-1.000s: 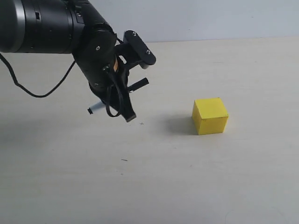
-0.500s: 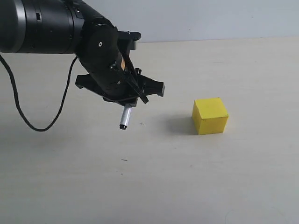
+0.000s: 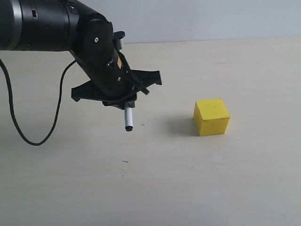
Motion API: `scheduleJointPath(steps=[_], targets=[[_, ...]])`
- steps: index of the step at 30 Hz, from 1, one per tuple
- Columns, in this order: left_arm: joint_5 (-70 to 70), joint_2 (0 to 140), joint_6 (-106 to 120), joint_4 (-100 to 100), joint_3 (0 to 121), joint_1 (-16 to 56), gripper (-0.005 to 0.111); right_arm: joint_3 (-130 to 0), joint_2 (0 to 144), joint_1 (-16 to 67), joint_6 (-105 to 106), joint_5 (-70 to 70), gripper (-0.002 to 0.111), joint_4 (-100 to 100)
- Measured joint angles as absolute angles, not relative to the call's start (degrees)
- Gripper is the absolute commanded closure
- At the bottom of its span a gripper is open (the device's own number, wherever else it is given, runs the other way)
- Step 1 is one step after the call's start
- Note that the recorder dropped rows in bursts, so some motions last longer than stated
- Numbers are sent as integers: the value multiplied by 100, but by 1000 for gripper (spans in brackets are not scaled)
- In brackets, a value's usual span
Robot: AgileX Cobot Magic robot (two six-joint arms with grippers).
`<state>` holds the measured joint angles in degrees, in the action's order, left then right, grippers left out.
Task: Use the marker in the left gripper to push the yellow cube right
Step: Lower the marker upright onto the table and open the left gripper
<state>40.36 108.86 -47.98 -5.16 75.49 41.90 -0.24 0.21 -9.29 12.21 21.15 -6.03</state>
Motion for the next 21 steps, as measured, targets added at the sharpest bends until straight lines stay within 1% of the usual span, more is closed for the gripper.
scheduleJointPath(steps=[9, 15, 21], targets=[[4121, 10963, -4821, -516, 7549, 4026, 107, -24, 21, -929, 1221, 2115, 108, -603], [3810, 11625, -4821, -516, 7549, 4026, 107, -24, 21, -929, 1221, 2115, 108, -603], [3706, 12004, -4809, -516, 7714, 4026, 107, -24, 21, -929, 1221, 2115, 108, -603]])
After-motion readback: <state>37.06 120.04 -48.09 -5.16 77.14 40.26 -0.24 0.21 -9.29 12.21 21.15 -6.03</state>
